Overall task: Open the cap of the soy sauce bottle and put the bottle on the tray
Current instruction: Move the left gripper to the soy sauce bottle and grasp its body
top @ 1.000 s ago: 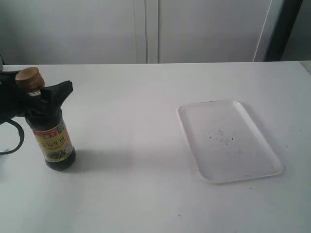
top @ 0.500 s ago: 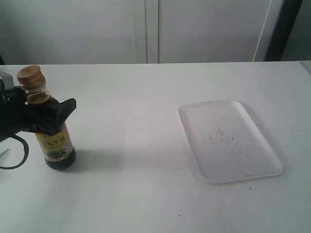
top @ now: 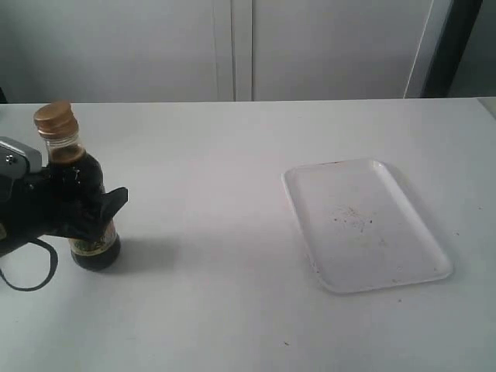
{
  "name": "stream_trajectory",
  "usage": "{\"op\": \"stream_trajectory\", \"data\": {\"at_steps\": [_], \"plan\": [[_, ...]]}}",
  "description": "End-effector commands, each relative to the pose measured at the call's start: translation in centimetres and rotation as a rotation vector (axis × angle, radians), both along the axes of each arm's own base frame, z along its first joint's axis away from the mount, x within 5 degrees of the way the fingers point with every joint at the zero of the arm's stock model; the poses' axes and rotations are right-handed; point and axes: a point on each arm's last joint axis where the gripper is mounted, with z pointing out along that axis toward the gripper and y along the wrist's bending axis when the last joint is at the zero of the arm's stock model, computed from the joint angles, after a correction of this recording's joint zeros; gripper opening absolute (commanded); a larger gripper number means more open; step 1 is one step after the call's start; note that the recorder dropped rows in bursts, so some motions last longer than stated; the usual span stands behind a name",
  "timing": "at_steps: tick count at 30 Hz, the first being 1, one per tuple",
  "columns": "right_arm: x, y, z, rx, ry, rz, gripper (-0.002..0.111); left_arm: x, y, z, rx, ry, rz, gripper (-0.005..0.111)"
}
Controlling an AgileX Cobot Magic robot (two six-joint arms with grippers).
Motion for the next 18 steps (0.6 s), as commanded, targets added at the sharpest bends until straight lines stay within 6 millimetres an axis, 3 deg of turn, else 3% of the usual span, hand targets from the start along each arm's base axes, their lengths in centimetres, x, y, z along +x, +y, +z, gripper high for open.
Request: {"op": "stream_trajectory", "data": {"at_steps": [1,4,5,7,12,18], "plan": [[0.0,0.0,0.0,0.004,-0.008,0.004,0.0,-0.1,0.2,-1.2,0.044,0.003,-0.002,0.105],[0.0,0.0,0.0,0.004,-0.008,0.004,0.0,0.0,0.1,-1.9,0.06,0.022,-0.009,0.104],[0.0,0.0,0.0,0.004,-0.008,0.004,0.0,0.0,0.1,-2.2,0.071,0.028,-0.012,0.098],[0.0,0.0,0.0,0.004,-0.008,0.004,0.0,-0.1,0.0,-2.5,0.104,0.02,-0.041,0.078],[0.0,0.0,0.0,0.004,-0.008,0.004,0.0,-0.6,-0.7,-2.6,0.173,-0.015,-0.162,0.0],[0.0,0.0,0.0,0.004,-0.008,0.004,0.0,-0.6,-0.6,-2.6,0.192,-0.028,-0.163,0.0]]}}
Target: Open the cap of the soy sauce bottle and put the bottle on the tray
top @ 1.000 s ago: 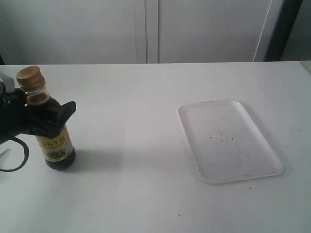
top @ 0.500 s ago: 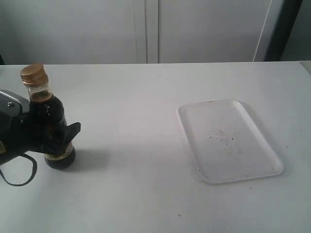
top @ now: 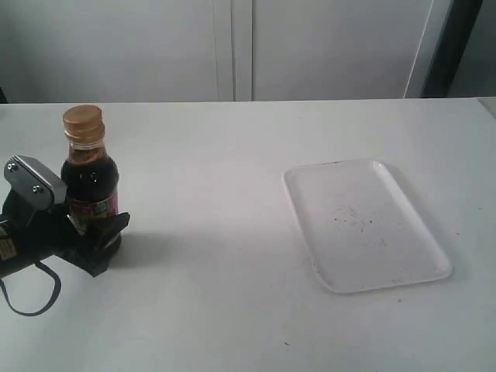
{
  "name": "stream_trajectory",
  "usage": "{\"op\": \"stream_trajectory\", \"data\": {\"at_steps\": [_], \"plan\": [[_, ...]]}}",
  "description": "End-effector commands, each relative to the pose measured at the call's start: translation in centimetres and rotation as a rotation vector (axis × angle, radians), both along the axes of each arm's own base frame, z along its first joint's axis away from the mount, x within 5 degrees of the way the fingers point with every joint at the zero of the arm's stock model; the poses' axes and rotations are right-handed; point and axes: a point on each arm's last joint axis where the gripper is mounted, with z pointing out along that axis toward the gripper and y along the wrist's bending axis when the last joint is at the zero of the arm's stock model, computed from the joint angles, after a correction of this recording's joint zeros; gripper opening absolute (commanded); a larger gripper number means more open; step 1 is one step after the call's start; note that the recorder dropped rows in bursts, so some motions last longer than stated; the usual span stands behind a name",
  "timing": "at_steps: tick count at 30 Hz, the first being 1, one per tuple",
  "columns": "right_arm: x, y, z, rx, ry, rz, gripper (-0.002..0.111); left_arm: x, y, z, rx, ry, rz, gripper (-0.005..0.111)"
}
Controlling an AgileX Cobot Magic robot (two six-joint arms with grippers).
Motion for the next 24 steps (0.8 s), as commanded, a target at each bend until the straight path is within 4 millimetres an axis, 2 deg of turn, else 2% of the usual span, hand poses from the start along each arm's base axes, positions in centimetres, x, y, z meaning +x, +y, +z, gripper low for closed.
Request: {"op": "stream_trajectory", "data": {"at_steps": [1,13,20,24], "plan": [[0.0,0.0,0.0,0.004,-0.008,0.004,0.0,-0.1,0.1,-0.2,0.016,0.008,-0.006,0.0],[0.0,0.0,0.0,0.004,-0.008,0.004,0.0,0.4,0.8,0.0,-0.038,0.026,0.111,0.0],[0.0,0.0,0.1,-0.004,-0.023,0.002,0.0,0.5,1.0,1.7,-0.1,-0.005,0.156,0.0],[0.2,0.1,0.9,0.005,-0.111,0.008,0.0,0.4,1.0,2.3,-0.121,-0.016,0.158,0.0]]}}
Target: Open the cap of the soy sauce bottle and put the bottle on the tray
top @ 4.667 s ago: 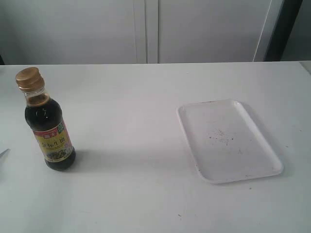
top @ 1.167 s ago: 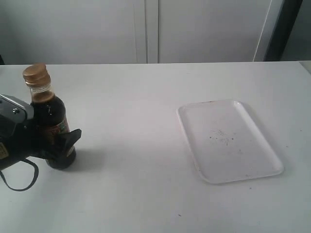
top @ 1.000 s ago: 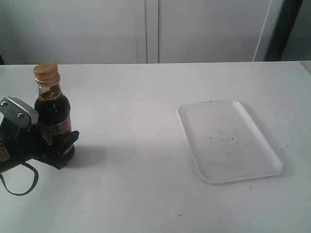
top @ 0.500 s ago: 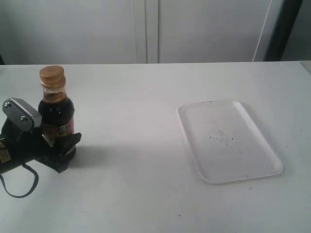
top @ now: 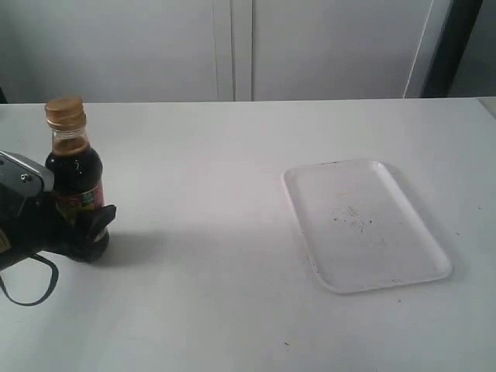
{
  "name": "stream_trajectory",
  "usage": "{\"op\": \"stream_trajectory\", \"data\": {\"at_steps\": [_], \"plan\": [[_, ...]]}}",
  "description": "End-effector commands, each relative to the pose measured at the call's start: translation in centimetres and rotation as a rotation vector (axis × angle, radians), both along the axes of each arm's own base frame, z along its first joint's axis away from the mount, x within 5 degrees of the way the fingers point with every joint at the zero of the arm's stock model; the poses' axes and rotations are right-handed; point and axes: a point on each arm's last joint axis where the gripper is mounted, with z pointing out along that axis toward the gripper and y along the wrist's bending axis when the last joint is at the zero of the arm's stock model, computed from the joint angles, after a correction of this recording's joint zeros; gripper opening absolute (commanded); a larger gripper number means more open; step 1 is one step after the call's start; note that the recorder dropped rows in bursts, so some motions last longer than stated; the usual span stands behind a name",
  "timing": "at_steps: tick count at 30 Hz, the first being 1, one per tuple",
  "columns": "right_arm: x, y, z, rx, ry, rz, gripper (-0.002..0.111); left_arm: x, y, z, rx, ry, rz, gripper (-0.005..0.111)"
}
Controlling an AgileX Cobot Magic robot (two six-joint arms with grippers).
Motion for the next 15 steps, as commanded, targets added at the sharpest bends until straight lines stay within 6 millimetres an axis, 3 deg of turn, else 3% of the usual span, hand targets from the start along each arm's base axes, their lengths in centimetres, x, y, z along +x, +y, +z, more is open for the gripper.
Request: {"op": "stream_trajectory", "data": {"at_steps": [1,8,15], "plan": [[0.2,0.1,1.1,0.006,-0.128,0.01,0.0,0.1,0.0,1.7,-0.062,-0.086,0.012,0.0],[0.1,0.2,3.5,0.042,-0.393,0.023,0.0,0.1,0.0,1.7,-0.063,-0.086,0.012,0.0],[-0.7,0.2,6.1,0.388,-0.681,0.065,0.0,0.1,0.1,1.7,-0.065,-0.086,0.021,0.0]]}}
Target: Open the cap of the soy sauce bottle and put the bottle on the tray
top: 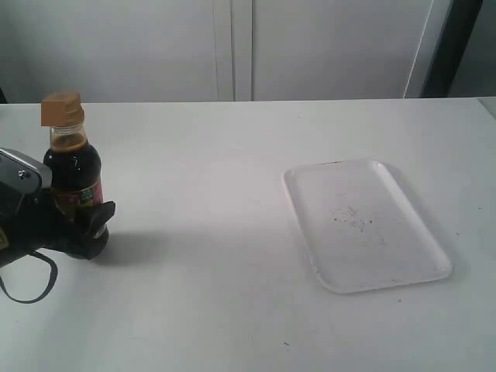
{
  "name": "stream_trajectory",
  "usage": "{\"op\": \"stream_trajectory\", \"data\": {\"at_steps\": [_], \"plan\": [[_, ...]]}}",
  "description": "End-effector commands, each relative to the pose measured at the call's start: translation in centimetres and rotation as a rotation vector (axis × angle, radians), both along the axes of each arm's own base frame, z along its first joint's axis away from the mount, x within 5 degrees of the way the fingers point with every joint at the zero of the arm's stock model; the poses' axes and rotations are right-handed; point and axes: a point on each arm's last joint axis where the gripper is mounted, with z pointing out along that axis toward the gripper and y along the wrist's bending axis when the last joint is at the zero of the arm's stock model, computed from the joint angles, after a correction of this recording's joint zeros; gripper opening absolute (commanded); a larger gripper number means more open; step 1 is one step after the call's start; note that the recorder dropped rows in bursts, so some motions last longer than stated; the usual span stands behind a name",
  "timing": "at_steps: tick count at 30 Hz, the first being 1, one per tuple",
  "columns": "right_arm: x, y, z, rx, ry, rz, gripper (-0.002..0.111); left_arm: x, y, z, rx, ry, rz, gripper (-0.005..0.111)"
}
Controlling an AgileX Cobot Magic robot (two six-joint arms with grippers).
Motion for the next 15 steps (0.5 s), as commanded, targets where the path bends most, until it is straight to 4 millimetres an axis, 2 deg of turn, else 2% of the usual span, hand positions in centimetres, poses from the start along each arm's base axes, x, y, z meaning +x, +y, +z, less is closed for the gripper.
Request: {"op": "stream_trajectory", "data": {"at_steps": [1,4,7,10,15], "plan": [[-1.0,0.0,2.4,0.239,-0.284,0.102,0.0,0.2,0.1,1.3,-0.058,-0.079,0.016,0.0],[-1.8,0.1,3.6,0.269,-0.431,0.146,0.0,0.2,0.1,1.3,-0.072,-0.072,0.02,0.0],[-1.4,0.5,5.4,0.23,-0.393,0.175,0.0,0.2,0.1,1.3,-0.075,-0.07,0.021,0.0],[0.2,1.0,7.0,0.165,-0.31,0.184,0.0,0.2,0.1,1.3,-0.075,-0.07,0.021,0.0],[4.1,1.4,9.8,0.092,-0.207,0.179,0.0,0.2,0.0,1.2,-0.074,-0.068,0.017,0.0]]}}
